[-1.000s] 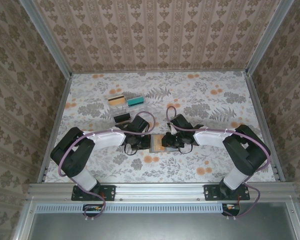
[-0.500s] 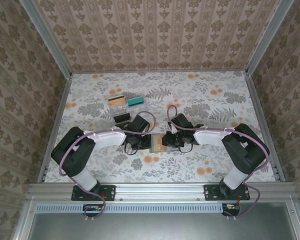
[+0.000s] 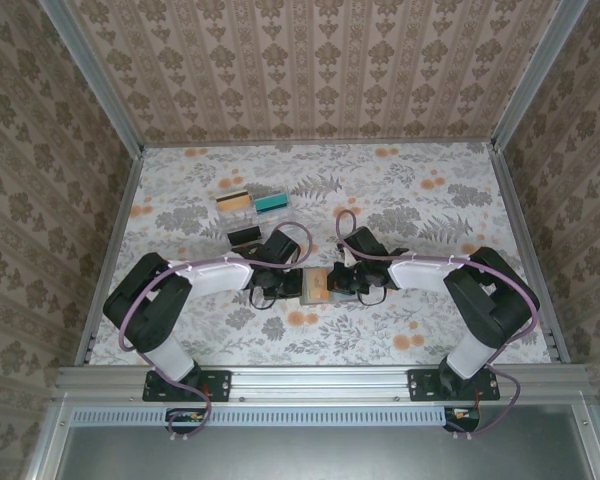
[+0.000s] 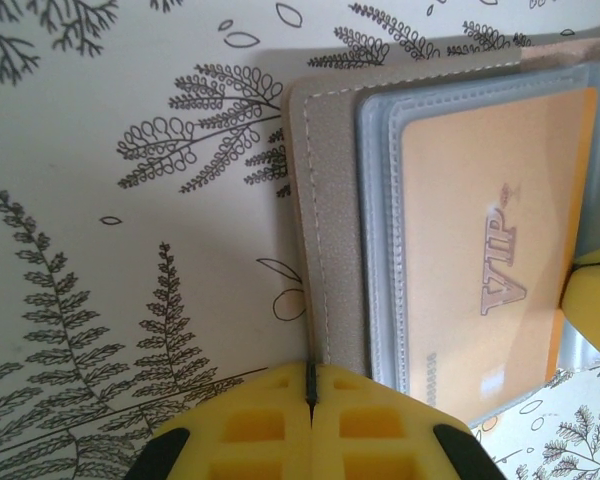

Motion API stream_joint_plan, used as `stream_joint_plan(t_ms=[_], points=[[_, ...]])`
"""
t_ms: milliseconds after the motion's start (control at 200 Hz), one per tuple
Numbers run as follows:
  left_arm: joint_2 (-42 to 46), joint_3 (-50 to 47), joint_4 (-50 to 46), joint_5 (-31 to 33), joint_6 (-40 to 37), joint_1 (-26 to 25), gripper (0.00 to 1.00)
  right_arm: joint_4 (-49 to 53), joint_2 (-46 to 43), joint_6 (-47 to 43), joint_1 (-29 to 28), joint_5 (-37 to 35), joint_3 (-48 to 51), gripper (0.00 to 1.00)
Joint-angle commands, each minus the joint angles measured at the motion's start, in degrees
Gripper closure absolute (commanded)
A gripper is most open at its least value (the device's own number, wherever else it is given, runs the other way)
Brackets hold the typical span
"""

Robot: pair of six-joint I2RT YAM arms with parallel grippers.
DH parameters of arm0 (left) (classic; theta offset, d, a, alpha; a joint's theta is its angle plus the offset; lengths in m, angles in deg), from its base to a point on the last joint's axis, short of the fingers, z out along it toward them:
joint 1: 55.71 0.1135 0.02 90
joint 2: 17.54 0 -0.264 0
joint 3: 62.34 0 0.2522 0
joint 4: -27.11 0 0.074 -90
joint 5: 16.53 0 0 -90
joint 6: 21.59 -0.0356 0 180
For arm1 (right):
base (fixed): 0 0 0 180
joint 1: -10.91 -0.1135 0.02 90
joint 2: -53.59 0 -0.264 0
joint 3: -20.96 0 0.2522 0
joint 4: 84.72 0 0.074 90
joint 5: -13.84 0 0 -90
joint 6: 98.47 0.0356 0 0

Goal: Take the credit cards out of the card holder

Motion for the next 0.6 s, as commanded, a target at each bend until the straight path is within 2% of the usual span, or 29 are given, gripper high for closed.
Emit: stream_joint_plan(t_ms=[0, 405, 470, 595], points=[[-1.4, 1.0, -1.7, -0.4, -0.9, -0.8, 1.00, -0.8, -1.5, 0.2, 0.8, 1.1, 1.4, 1.00], [-1.1, 0.8, -2.3, -0.2, -1.2, -0.8, 1.00, 0.7, -5.0, -1.4, 3.7, 1.8, 3.6, 1.00], [-1.3, 0.9, -2.3, -0.3, -1.3, -0.7, 1.00, 0.2, -4.3, -1.3, 3.8, 2.3, 3.5, 0.81], [-1.5, 1.1, -2.3, -0.4, -1.3, -0.7, 1.00, -1.2, -3.1, -1.0, 3.8, 2.9, 3.3, 0.76]])
